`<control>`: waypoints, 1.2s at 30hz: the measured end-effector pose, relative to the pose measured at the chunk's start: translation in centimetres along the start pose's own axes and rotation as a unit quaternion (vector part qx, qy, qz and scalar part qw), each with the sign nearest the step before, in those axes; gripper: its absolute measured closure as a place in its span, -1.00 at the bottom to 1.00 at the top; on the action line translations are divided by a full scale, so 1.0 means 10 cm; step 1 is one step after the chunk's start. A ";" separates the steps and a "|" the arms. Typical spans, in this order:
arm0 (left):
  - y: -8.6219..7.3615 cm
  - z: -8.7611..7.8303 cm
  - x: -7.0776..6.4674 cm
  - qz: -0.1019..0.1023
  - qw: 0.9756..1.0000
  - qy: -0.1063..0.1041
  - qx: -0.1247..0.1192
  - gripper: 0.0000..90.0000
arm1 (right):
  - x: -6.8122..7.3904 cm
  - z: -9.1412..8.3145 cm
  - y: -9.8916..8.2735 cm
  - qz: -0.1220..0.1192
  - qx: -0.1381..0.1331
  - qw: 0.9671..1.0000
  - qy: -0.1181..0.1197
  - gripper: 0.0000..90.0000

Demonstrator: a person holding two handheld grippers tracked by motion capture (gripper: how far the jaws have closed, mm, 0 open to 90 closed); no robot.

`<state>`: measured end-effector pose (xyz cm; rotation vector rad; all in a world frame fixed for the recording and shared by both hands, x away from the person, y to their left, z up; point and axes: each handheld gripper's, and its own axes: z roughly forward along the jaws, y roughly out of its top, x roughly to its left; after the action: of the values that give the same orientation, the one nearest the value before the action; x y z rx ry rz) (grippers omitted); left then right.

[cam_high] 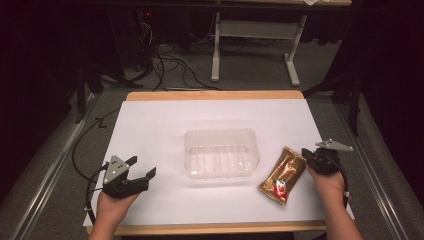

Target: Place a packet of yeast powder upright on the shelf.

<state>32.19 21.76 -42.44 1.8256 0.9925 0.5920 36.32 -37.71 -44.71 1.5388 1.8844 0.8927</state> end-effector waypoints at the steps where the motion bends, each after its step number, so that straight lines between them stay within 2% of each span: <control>1: -0.02 -0.02 0.00 -0.001 1.000 0.003 0.003 -0.48 | -0.04 0.06 0.02 0.002 0.006 1.000 -0.003 1.00; 3: -0.05 -0.05 0.00 0.005 1.000 0.010 0.010 -0.48 | -0.12 0.18 0.06 0.008 0.015 1.000 0.000 1.00; 5: -0.06 -0.08 0.00 0.002 1.000 0.013 0.007 -0.48 | -0.14 0.26 0.05 0.011 0.027 1.000 0.009 1.00; 8: -0.08 -0.10 0.00 -0.003 1.000 0.016 0.009 -0.48 | -0.12 0.33 0.00 -0.010 0.054 0.998 0.020 1.00; 14: -0.05 -0.05 -0.04 0.002 1.000 0.006 0.009 -0.48 | -0.11 0.22 -0.11 -0.001 0.056 0.997 0.054 1.00; 21: 0.03 0.07 -0.10 0.011 1.000 -0.011 0.005 -0.48 | -0.04 0.11 -0.21 -0.008 0.065 0.994 0.086 1.00; 24: 0.06 0.09 -0.13 0.025 1.000 -0.015 0.003 -0.48 | 0.06 0.05 -0.24 -0.017 0.071 0.991 0.114 1.00; 28: 0.05 0.09 -0.09 0.015 1.000 -0.017 0.001 -0.48 | 0.28 0.01 -0.23 -0.047 0.079 0.986 0.139 1.00; 29: 0.04 0.08 -0.09 0.014 1.000 -0.016 0.000 -0.48 | 0.32 0.01 -0.22 -0.047 0.078 0.985 0.145 1.00; 33: 0.05 0.04 -0.08 0.013 1.000 -0.013 -0.007 -0.48 | 0.44 -0.02 -0.18 -0.045 0.065 0.985 0.156 1.00; 36: 0.05 0.04 -0.08 0.011 1.000 -0.013 -0.006 -0.48 | 0.46 -0.05 -0.16 -0.054 0.056 0.986 0.145 1.00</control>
<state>32.18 20.80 -42.15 1.8305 0.9507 0.5837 34.04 -33.46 -45.69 1.4143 2.2351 1.0219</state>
